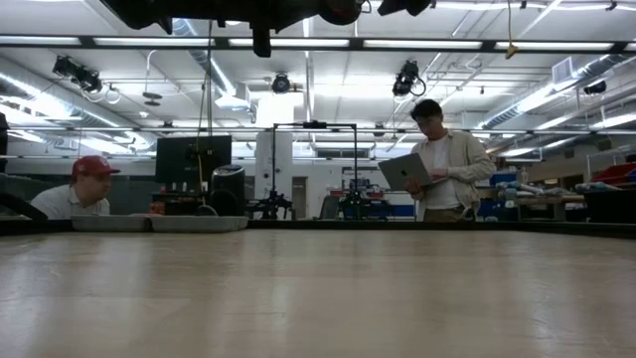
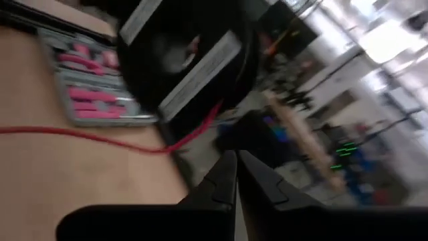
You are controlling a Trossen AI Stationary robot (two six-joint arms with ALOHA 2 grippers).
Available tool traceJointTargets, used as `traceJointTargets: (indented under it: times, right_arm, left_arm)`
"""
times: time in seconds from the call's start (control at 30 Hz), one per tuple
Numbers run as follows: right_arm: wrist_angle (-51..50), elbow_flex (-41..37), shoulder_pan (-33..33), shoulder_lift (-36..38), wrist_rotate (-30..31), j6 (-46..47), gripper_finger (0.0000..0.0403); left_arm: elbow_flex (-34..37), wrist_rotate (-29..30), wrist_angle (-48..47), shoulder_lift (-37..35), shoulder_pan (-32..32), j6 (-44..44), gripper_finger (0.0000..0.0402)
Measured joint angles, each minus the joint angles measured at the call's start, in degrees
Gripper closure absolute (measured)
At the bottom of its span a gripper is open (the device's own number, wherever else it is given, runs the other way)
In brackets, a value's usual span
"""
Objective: Coil cords
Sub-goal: Coil the red wire onto the spool
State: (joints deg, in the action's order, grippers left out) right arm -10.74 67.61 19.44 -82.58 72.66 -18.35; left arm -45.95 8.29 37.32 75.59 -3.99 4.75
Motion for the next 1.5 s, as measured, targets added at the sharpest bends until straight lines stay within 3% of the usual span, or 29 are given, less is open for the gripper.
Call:
traceJointTargets:
  times: [0.1, 0.2, 0.57, 0.63, 0.77, 1.0, 1.23, 1.4, 1.5]
  right_arm:
    - [-7.9, 0.0, -0.13, 0.87, -4.86, 9.63, 0.0386]
    - [-11.85, -0.02, 0.31, 0.89, -6.86, 12.63, 0.0379]
    - [-13.27, -0.02, 2.09, -0.7, -12.3, -2.75, 0.0367]
    - [-13.1, -0.02, 2.04, -0.7, -11.26, -2.84, 0.0367]
    - [-12.95, -0.02, 3.76, -0.7, -2.37, -6.9, 0.037]
    - [-11.01, 0.0, 6.31, -0.7, -3.37, -12.62, 0.0369]
    - [-8.2, 0.0, 8.01, -0.7, -2.21, -12.16, 0.0367]
    - [-7.25, 0.0, 10.06, -0.7, 3.7, -9.93, 0.0367]
    - [-7.26, 0.0, 11.39, -0.7, 4.09, -5.64, 0.0367]
  left_arm:
    - [0.0, 0.01, 0.25, 0.0, 0.0, 0.02, 0.0401]
    - [0.0, 0.02, 0.55, 0.0, 0.0, 0.02, 0.0401]
    - [0.0, 0.13, 0.78, 0.02, -0.02, 0.39, 0.0401]
    - [0.0, 0.15, 0.85, 0.04, -0.02, 0.39, 0.0401]
    - [0.0, 0.83, 0.66, 0.04, -0.02, 0.41, 0.0401]
    - [0.0, 0.83, 1.65, 0.04, -0.02, 3.34, 0.0401]
    - [0.0, 1.6, 2.12, 0.04, -0.02, 4.72, 0.0401]
    - [0.0, 2.09, 1.95, 0.04, -0.02, 4.66, 0.0401]
    - [0.0, 2.1, 1.96, 0.04, -0.02, 4.61, 0.0401]
